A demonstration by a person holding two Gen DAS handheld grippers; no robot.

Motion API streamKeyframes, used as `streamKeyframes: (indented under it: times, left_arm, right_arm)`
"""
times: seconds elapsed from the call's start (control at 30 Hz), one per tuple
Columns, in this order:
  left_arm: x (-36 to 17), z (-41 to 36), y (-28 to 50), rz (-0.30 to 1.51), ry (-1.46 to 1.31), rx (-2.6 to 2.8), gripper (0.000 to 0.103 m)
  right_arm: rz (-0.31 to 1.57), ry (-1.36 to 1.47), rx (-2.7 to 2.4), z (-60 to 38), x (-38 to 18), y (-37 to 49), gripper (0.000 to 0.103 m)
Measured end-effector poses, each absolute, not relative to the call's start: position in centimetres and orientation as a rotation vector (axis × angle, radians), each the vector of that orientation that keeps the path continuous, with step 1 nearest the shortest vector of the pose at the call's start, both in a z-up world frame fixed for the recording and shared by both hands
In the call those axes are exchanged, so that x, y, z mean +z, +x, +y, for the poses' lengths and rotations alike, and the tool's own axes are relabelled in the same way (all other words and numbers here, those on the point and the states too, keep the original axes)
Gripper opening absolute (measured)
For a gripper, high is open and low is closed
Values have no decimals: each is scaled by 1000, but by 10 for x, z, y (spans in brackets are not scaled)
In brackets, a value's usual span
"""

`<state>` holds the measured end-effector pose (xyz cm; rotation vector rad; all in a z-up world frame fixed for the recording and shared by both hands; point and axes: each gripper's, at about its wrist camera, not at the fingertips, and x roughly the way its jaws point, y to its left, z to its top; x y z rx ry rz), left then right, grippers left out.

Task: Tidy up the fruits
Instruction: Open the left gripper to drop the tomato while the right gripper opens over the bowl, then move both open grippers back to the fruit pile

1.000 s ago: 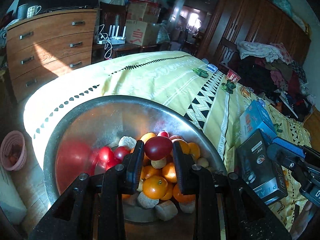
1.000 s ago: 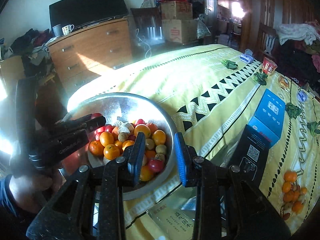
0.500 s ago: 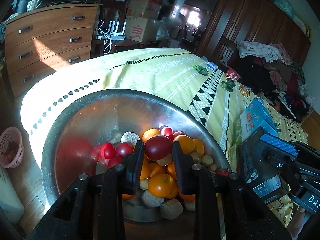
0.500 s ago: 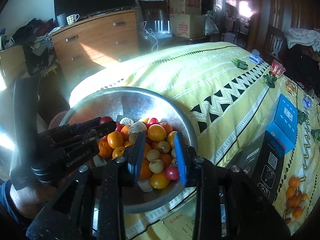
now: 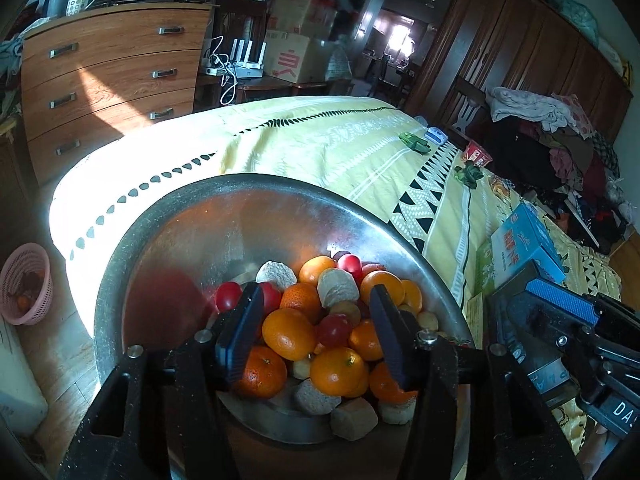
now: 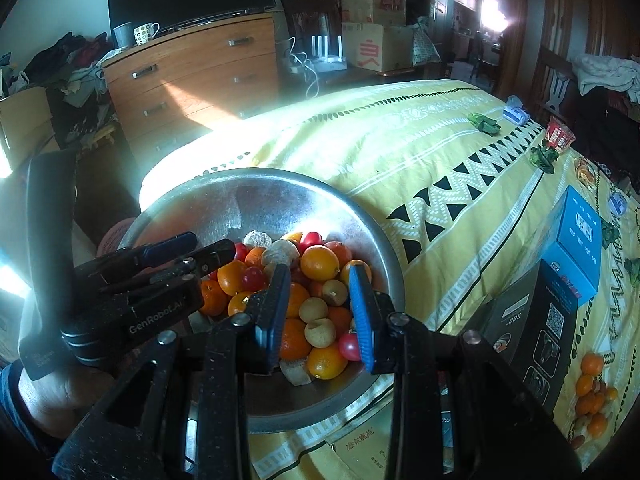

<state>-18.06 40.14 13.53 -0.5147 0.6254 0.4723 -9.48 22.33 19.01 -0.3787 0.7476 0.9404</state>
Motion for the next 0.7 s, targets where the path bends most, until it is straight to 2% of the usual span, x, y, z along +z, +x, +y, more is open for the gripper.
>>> streamKeyframes:
  times: [0.03,0.1,0.13,0.17,0.2,0.6,0.7]
  left_arm:
    - [136,402,-181,624,-516,475,61]
    - [137,401,-181,620,-517,482,64]
    - [138,401,-181,618,-518,485,67]
    - [138,401,-181,617,-517,489,68]
    - [138,400,-182,616,-516,494,69]
    - [141,398,-183,617,-514,513,71]
    - [141,398,-183,624,-516,514,71]
  right_arm:
    - [748,-377,938,222,190,-95,34]
    - [743,-372,929,220,192,-95,51]
    - [735,-369,923,219,194,-95,65]
    - [725,-367,918,217,195,-96,75]
    - [717,-366,914,215,197,-97,78]
    - [722,-313,918,205,198,-93,81]
    - [720,-289,924,199,197,-92,86]
